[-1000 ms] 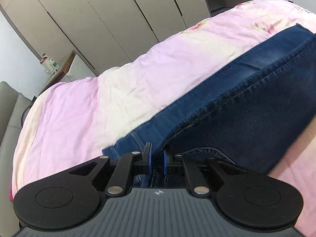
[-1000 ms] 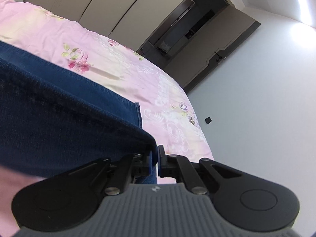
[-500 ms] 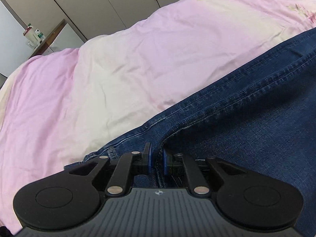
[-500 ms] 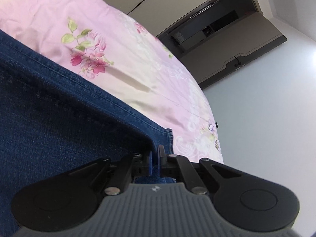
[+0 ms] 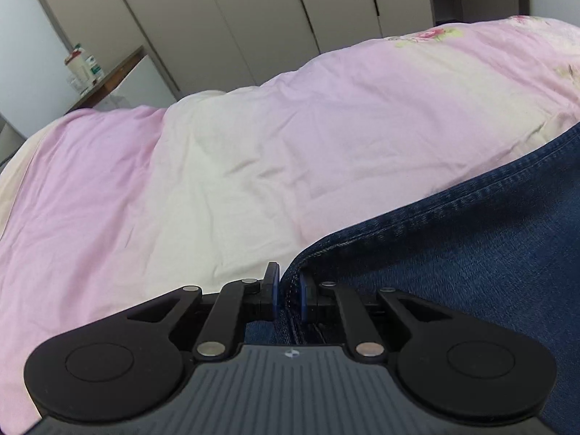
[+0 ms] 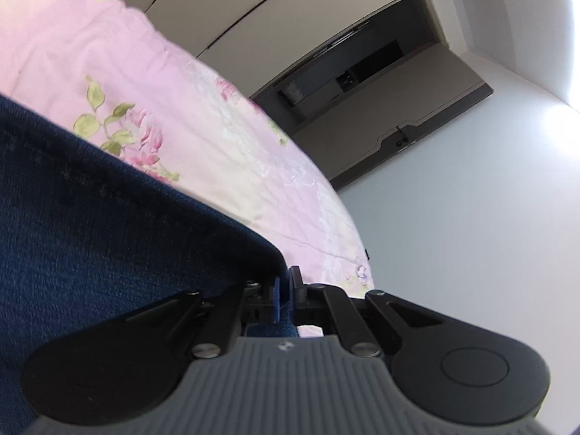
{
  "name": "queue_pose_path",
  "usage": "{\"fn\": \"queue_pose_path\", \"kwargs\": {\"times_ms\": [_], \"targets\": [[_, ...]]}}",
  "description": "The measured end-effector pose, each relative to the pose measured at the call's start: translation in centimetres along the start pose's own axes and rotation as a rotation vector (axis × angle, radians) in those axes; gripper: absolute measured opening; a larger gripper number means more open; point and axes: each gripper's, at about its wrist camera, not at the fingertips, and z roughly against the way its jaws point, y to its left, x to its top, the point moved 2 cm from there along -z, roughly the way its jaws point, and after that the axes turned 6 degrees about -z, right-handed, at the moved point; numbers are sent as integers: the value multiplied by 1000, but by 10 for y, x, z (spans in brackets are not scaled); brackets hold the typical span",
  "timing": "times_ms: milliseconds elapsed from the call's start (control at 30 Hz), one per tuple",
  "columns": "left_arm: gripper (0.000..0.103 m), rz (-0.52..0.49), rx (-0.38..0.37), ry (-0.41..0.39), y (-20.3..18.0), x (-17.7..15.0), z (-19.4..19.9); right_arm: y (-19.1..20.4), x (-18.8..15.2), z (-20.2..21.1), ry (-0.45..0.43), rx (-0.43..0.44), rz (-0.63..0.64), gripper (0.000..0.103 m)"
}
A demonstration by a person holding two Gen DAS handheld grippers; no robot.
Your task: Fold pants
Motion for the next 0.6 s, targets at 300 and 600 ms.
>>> {"fn": "queue_pose_path", "kwargs": {"times_ms": [300,600], "targets": [[59,-13,39,22,-4,0,-27,27,4,-18,49,1,56,4],[88,144,-1,-61,48,-2,48,-6,-5,38,44,161,-125,66]]}}
